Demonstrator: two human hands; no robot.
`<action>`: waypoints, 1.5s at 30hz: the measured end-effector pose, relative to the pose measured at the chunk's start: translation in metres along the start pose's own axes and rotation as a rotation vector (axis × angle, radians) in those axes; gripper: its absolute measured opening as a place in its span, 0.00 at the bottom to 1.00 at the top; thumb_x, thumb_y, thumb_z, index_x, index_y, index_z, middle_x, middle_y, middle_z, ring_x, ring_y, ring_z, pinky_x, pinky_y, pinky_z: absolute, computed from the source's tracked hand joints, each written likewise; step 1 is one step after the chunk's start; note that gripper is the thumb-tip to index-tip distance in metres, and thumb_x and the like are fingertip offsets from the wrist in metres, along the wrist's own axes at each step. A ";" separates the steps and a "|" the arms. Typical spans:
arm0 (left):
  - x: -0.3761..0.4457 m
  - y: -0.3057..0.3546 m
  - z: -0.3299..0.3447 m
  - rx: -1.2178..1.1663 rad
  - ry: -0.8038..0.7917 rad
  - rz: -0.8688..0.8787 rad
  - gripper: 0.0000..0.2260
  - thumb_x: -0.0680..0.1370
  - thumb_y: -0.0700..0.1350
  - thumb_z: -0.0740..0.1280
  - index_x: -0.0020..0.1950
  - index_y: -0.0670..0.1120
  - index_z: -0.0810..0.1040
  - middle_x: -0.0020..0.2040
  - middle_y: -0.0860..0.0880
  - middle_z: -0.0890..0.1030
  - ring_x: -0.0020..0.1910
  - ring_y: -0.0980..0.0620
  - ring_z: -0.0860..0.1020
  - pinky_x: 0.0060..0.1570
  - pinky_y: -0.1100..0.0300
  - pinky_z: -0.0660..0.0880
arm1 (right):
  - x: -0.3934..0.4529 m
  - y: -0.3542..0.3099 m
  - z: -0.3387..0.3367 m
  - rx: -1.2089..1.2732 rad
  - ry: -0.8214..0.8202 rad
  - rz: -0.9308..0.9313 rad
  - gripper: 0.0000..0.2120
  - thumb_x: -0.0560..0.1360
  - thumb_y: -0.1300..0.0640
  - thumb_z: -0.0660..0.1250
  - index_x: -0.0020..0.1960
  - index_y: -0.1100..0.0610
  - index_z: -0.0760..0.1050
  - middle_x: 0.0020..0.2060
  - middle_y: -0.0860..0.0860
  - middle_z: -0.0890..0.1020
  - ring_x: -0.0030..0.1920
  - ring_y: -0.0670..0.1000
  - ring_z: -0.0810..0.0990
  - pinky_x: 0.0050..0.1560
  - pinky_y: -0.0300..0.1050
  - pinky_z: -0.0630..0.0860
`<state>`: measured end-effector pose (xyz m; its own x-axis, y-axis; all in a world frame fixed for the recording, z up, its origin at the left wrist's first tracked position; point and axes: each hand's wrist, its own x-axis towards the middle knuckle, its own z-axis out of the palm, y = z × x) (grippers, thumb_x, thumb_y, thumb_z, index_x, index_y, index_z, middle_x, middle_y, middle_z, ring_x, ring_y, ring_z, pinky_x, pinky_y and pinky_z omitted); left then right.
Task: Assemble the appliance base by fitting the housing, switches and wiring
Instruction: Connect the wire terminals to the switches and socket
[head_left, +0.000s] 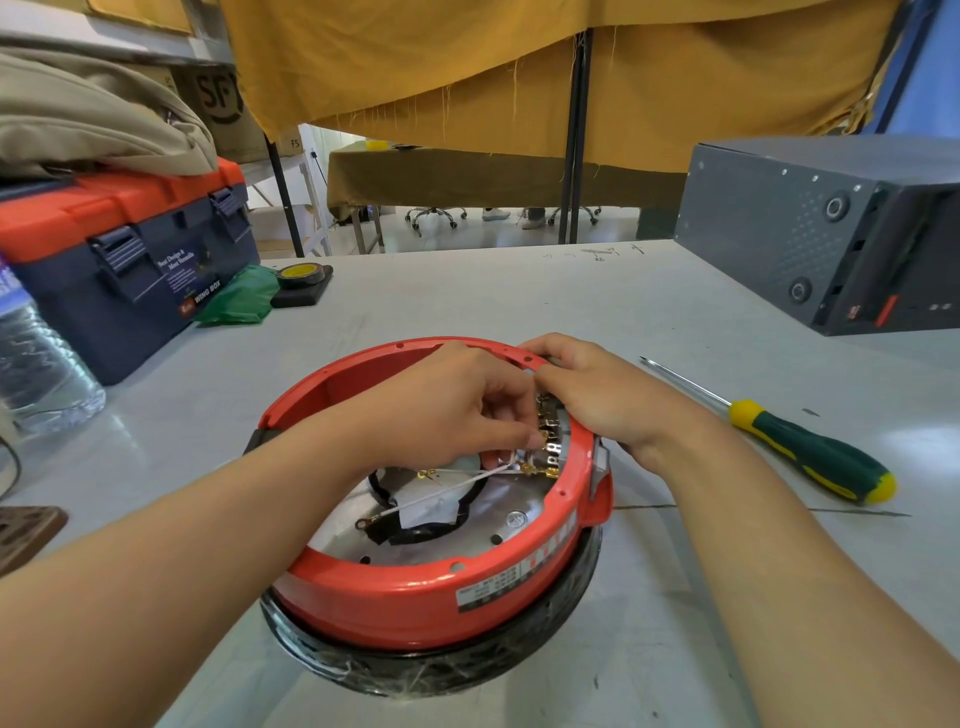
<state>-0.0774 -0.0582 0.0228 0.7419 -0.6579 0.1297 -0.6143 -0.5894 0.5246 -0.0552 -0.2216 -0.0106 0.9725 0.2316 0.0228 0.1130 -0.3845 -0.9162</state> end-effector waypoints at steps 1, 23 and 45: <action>0.000 0.000 0.000 0.003 0.000 0.000 0.05 0.74 0.43 0.71 0.41 0.42 0.81 0.33 0.49 0.82 0.32 0.58 0.79 0.35 0.66 0.73 | 0.000 0.000 0.000 0.002 -0.001 0.000 0.09 0.80 0.56 0.59 0.56 0.50 0.76 0.50 0.52 0.83 0.51 0.54 0.82 0.49 0.45 0.79; 0.002 0.001 0.002 0.063 -0.005 0.024 0.05 0.75 0.43 0.69 0.40 0.43 0.81 0.32 0.51 0.82 0.31 0.56 0.78 0.33 0.64 0.73 | -0.002 -0.002 0.001 -0.013 0.005 0.003 0.09 0.80 0.56 0.58 0.54 0.49 0.75 0.50 0.53 0.83 0.52 0.56 0.82 0.54 0.52 0.79; 0.003 0.007 0.008 -0.015 0.022 -0.033 0.07 0.74 0.39 0.69 0.36 0.41 0.78 0.25 0.55 0.76 0.24 0.62 0.74 0.29 0.73 0.66 | -0.006 -0.007 0.005 -0.002 0.009 0.026 0.12 0.79 0.60 0.56 0.58 0.53 0.74 0.54 0.59 0.81 0.51 0.58 0.80 0.56 0.56 0.75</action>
<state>-0.0817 -0.0685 0.0204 0.7675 -0.6276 0.1303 -0.5854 -0.6034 0.5415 -0.0628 -0.2157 -0.0066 0.9770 0.2132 0.0030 0.0883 -0.3919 -0.9158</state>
